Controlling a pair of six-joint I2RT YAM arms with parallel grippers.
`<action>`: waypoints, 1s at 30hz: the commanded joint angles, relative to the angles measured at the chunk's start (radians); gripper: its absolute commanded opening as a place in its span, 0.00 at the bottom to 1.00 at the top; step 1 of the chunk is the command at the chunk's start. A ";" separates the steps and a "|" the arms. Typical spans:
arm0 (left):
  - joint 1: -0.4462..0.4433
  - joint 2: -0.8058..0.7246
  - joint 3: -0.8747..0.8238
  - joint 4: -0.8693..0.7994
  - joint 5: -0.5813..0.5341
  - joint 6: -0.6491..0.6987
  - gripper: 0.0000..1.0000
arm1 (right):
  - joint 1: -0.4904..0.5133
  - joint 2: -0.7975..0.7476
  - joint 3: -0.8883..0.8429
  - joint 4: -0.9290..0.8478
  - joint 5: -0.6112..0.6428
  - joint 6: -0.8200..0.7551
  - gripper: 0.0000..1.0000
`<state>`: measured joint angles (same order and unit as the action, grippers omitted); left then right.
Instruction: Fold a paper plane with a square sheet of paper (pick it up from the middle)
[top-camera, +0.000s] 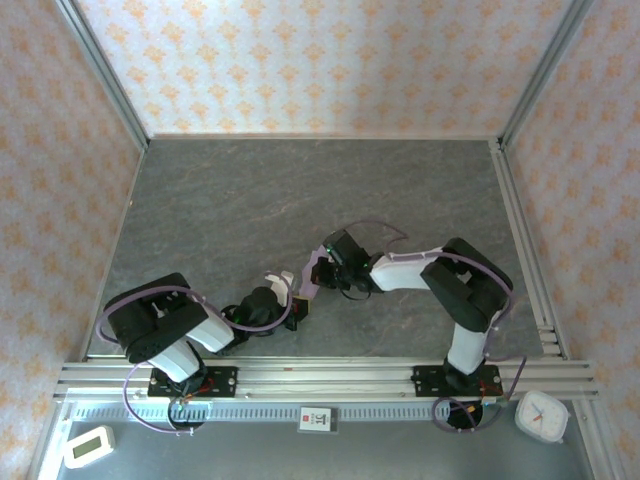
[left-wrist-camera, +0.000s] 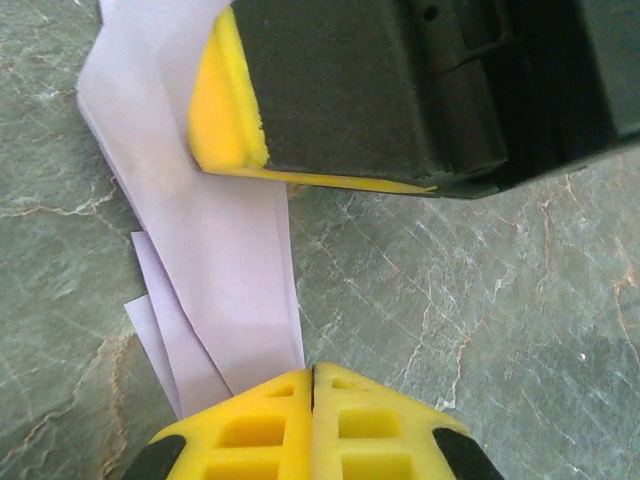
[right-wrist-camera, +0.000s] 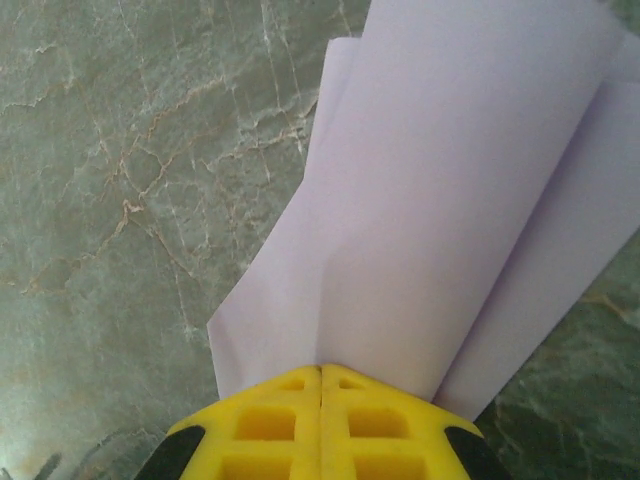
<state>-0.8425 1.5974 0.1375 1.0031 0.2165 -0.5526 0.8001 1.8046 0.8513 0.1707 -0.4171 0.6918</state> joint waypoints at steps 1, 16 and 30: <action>-0.003 0.087 0.000 -0.232 0.047 -0.020 0.00 | -0.036 0.039 0.011 -0.047 0.044 -0.052 0.00; -0.003 0.117 0.003 -0.206 0.067 -0.027 0.00 | -0.173 0.086 0.032 -0.085 0.021 -0.127 0.00; 0.045 -0.151 0.175 -0.364 0.173 0.025 0.00 | -0.135 0.028 -0.115 0.011 -0.027 -0.079 0.00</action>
<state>-0.8215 1.4570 0.2489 0.7250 0.3176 -0.5488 0.6403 1.8153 0.8005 0.2939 -0.4675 0.5976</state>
